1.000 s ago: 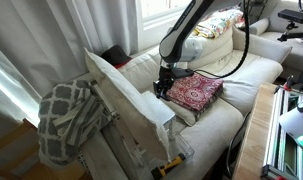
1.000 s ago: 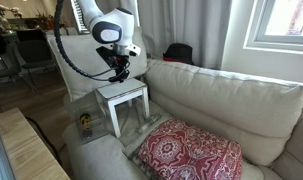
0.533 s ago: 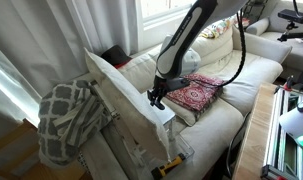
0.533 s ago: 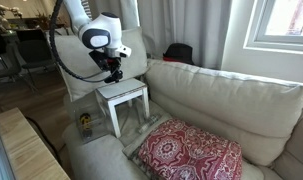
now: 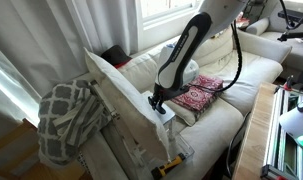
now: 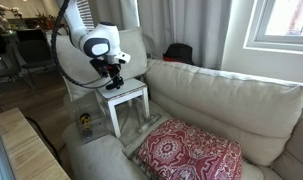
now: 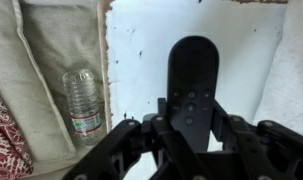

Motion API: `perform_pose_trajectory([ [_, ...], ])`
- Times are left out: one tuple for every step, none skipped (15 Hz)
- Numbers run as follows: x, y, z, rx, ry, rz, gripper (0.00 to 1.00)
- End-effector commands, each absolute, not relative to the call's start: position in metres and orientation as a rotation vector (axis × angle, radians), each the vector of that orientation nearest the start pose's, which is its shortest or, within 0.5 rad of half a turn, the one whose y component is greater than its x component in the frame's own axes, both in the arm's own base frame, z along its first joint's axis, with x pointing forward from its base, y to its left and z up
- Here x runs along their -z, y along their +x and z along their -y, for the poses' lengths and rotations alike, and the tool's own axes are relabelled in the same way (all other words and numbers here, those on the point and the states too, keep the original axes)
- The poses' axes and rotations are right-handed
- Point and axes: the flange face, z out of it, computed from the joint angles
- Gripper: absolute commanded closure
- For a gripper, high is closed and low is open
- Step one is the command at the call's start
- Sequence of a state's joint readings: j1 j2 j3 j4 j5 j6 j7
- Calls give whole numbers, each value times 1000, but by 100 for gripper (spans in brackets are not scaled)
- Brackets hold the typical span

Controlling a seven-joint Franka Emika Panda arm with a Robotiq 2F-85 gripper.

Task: Put the black remote on the chair, then cover it with a pillow

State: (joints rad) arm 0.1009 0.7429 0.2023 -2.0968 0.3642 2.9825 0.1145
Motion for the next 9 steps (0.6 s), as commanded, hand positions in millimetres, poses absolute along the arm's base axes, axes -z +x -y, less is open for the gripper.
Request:
perform_pose_trajectory([
  [-66, 554, -158, 165, -2896, -381, 82],
  [-66, 556, -159, 175, -2896, -388, 82],
  [-65, 557, -160, 187, -2897, -396, 82],
  [-64, 559, -160, 197, -2902, -401, 82],
  [-63, 560, -161, 205, -2905, -404, 82],
  [-62, 562, -161, 215, -2911, -405, 82],
  [-62, 563, -161, 222, -2914, -408, 82],
  [-60, 564, -161, 233, -2919, -412, 82],
  [-60, 565, -161, 242, -2919, -421, 82],
])
